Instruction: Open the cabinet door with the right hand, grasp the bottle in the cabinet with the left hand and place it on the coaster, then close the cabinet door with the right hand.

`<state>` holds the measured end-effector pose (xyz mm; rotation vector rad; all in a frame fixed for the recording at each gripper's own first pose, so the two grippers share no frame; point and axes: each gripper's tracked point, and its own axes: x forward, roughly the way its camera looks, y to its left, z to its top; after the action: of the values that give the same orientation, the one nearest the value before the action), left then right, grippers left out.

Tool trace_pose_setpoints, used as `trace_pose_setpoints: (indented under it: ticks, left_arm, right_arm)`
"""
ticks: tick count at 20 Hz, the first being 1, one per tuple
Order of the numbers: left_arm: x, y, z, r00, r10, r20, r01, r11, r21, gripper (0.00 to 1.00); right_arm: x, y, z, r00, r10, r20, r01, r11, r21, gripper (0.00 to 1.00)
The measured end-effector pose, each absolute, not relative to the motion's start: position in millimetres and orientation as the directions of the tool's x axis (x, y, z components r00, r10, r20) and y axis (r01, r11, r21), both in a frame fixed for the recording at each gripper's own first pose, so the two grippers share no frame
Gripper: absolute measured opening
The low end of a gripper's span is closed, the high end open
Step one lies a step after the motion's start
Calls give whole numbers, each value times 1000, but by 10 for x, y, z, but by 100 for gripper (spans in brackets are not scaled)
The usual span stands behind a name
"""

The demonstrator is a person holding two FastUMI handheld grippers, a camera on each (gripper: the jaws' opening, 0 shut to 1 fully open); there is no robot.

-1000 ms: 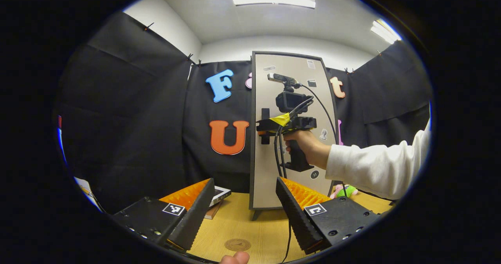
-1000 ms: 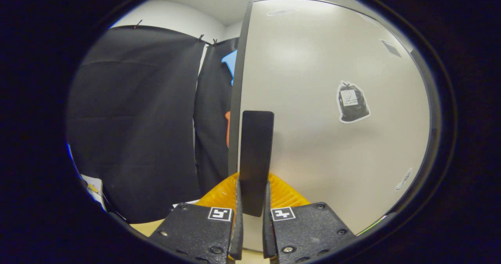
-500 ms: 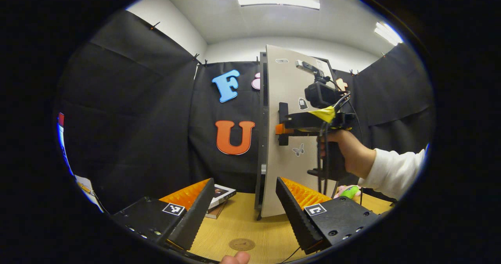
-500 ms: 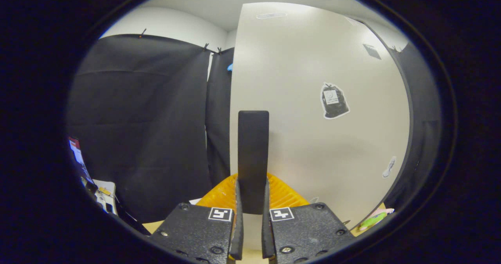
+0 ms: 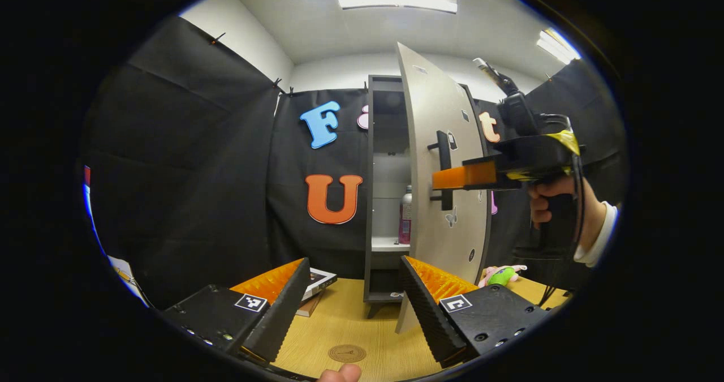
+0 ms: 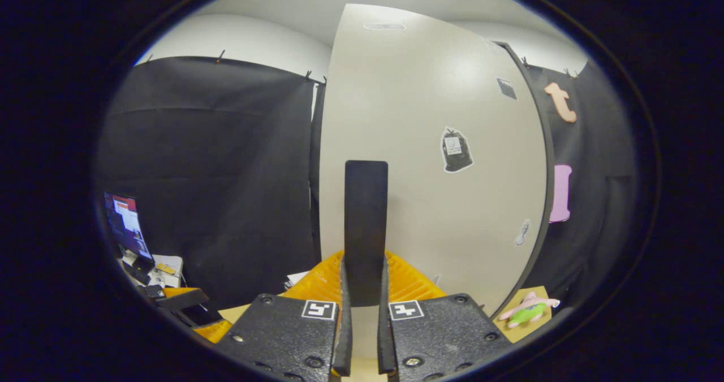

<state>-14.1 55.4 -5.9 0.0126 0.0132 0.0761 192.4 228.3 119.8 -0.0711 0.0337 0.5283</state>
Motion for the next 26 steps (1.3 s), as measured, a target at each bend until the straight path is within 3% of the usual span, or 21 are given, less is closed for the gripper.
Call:
trace_pose_setpoints:
  ticks: [10, 17, 20, 26]
  left_arm:
    - [-33, 259, -125, 999, 24, -25, -23, 1000, 8, 95]
    - [-17, -57, -137, 999, -37, -22, 37, 999, 18, 95]
    - [-30, -163, -147, 998, -63, -19, 63, 998, 16, 95]
    - [-75, -305, -148, 996, -85, -20, 85, 996, 23, 95]
  right_arm:
    - [1673, 1821, 1231, 892, 450, -47, -452, 890, -58, 20]
    - [1629, 1507, 1243, 936, 352, -29, -353, 934, -56, 20]
    - [1636, 1308, 1258, 957, 289, -22, -290, 955, -67, 11]
    - [1669, 1067, 1294, 982, 189, 9, -188, 981, -49, 5]
